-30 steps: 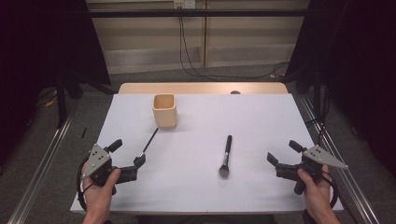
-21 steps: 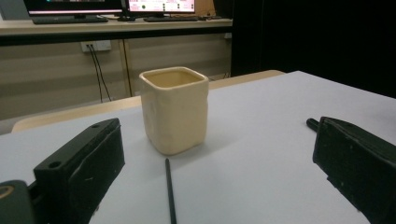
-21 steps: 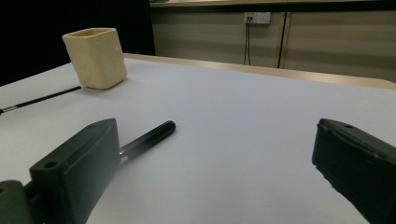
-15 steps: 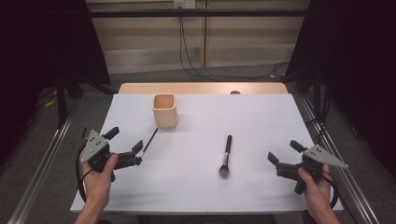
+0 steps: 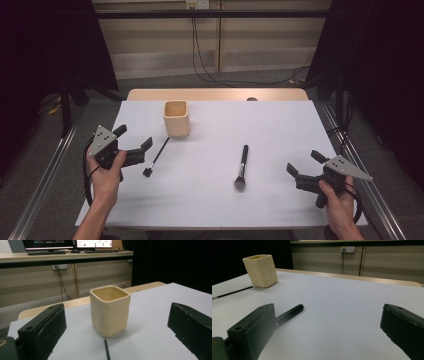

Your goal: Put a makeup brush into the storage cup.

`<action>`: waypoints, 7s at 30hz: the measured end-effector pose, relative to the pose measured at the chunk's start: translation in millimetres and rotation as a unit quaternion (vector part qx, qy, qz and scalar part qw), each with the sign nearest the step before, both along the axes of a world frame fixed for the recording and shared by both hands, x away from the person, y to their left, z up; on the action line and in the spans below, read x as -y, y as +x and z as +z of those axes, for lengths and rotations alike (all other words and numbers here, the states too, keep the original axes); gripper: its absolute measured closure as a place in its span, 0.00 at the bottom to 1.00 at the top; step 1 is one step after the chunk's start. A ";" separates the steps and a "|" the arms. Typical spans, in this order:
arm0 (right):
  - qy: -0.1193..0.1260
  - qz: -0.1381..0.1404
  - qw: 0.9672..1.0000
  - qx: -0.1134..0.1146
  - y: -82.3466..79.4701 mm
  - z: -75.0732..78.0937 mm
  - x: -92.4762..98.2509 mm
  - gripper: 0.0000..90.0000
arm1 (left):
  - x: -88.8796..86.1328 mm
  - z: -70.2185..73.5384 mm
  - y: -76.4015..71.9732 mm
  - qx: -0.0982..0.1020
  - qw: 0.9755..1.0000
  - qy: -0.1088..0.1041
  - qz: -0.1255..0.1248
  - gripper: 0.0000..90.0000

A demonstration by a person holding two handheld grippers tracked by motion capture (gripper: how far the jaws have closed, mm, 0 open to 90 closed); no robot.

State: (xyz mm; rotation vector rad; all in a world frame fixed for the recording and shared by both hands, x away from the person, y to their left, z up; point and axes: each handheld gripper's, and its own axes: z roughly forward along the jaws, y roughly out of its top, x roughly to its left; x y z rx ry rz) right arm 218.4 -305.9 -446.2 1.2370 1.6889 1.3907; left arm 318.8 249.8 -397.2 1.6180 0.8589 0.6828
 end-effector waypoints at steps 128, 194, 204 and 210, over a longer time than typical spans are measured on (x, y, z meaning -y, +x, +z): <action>-0.027 0.037 0.999 -0.027 2.1 -4.9 -5.0 0.00 | 57.4 -50.6 90.0 -0.464 0.814 0.347 -0.043 0.46; -0.030 0.041 0.998 -0.031 2.4 -5.0 -4.2 0.00 | 24.6 -25.4 61.0 -0.389 0.894 0.209 -0.076 0.95; -0.028 0.039 0.998 -0.030 2.7 -5.1 -5.0 0.00 | 18.5 -15.7 48.6 -0.325 0.927 0.168 -0.083 0.95; -0.029 0.042 0.998 -0.030 3.4 -5.2 -6.0 0.00 | 16.6 -16.6 39.9 -0.284 0.945 0.135 -0.090 0.95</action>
